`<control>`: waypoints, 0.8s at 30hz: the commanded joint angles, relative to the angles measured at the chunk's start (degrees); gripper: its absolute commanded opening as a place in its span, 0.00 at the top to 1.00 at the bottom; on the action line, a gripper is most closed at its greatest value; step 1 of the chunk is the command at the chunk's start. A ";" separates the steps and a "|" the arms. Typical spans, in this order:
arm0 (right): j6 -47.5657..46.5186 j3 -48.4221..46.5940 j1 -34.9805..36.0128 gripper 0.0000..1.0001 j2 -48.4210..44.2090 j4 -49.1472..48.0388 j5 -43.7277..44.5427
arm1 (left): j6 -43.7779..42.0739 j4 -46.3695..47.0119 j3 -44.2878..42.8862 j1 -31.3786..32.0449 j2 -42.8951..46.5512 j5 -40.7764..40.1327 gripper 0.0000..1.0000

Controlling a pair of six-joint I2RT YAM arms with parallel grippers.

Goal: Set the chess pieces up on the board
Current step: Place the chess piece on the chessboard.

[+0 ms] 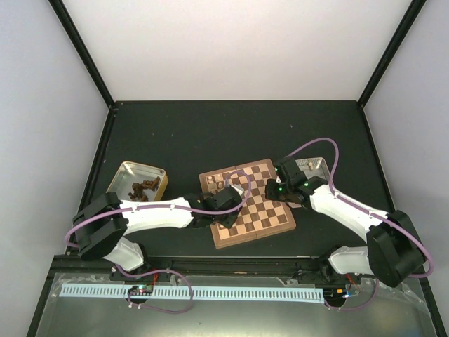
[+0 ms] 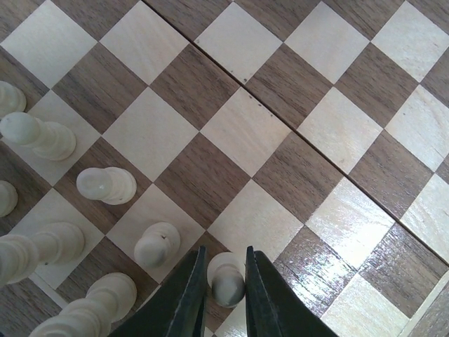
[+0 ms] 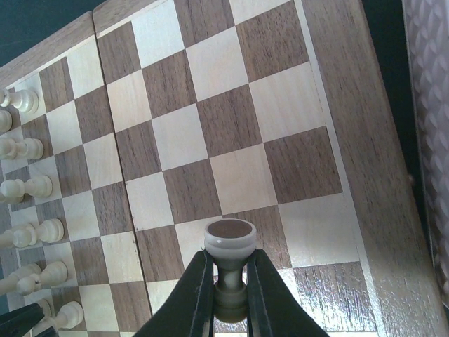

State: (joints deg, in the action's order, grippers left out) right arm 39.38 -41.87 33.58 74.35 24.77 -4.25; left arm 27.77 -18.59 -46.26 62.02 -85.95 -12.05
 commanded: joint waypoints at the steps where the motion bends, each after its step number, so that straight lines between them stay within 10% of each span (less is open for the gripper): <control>1: 0.53 -0.85 -0.36 0.99 0.14 -1.35 -0.37 | -0.86 -0.56 -0.48 0.56 0.76 -1.26 0.82; 10: 0.20 -0.85 -0.37 0.99 -0.12 -1.59 -1.28 | -1.53 -2.75 -2.26 0.65 1.62 -2.87 0.86; 24: -4.27 -0.44 -0.36 0.99 -1.05 -4.01 -7.44 | -2.38 -5.33 -6.22 0.56 5.17 -3.10 0.67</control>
State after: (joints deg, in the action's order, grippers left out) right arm 37.74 -41.87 33.58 74.32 23.57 -8.38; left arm 26.11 -22.68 -48.56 62.35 -83.77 -13.91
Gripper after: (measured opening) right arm 0.084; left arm 0.320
